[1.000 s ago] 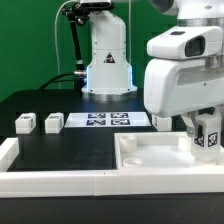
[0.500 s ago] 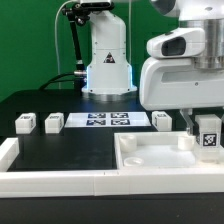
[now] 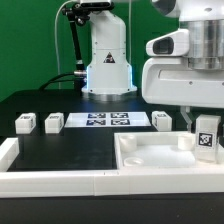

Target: Assemble square table

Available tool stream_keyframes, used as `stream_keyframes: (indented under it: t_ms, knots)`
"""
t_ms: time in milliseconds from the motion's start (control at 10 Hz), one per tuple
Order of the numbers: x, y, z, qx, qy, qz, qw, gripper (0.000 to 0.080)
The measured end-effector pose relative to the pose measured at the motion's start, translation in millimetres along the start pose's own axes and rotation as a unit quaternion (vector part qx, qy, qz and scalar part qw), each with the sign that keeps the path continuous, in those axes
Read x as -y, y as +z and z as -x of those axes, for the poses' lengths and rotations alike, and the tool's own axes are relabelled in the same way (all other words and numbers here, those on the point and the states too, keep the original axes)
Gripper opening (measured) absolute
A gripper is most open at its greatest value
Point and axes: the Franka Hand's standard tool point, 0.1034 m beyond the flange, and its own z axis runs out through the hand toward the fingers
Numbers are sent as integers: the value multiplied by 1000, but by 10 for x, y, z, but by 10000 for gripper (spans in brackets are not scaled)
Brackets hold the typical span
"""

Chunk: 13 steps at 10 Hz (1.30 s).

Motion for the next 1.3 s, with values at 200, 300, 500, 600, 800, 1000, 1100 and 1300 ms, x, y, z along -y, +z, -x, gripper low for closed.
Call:
stream_keyframes:
  t_ms: [200,300,500,600,800,1000,1100,1300]
  knots:
    - [6,3,8,4,82,-4,997,291]
    - [7,3,7,7,115,-6,993,291]
    - [15,3,13,10,174,-8,985,291]
    - [18,3,16,11,197,-8,980,291]
    - [21,8,21,12,188,-9,982,370]
    - [26,7,35,14,160,-7,987,507]
    - [25,6,33,13,120,-7,993,619]
    - [25,2,28,12,19,-8,1000,640]
